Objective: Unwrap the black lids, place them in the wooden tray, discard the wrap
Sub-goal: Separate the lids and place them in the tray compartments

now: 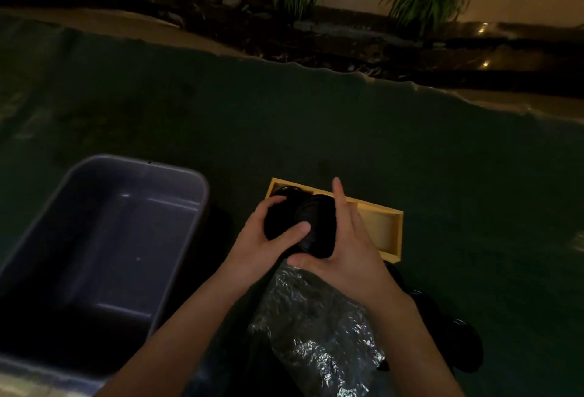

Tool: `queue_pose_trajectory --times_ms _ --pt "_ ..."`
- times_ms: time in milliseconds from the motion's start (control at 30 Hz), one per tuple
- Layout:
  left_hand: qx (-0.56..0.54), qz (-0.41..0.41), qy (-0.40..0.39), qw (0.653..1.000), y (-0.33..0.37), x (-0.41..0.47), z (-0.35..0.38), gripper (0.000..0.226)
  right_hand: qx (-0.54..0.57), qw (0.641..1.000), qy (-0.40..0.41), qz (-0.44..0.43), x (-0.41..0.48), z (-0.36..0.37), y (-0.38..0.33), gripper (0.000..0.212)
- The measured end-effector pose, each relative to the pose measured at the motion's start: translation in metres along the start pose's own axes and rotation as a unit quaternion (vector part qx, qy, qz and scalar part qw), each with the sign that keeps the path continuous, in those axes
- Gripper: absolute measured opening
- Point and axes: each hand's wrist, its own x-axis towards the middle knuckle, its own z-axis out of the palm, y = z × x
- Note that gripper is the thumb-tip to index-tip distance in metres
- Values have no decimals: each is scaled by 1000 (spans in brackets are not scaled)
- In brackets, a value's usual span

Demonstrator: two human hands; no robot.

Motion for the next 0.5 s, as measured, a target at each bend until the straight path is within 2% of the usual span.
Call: queue_pose_trajectory --times_ms 100,167,267,367,500 --pt "65 14 -33 997 5 -1 3 80 -17 999 19 -39 -2 2 1 118" --pt "99 19 -55 993 7 -3 4 92 26 998 38 -36 -4 6 3 104" --pt "75 31 -73 994 11 -6 0 88 135 989 51 8 -6 5 4 91" --pt "64 40 -55 996 15 -5 -2 82 252 966 51 39 -9 -1 7 81" --pt "59 40 -44 997 16 -3 -2 77 342 937 47 50 -10 -1 10 74"
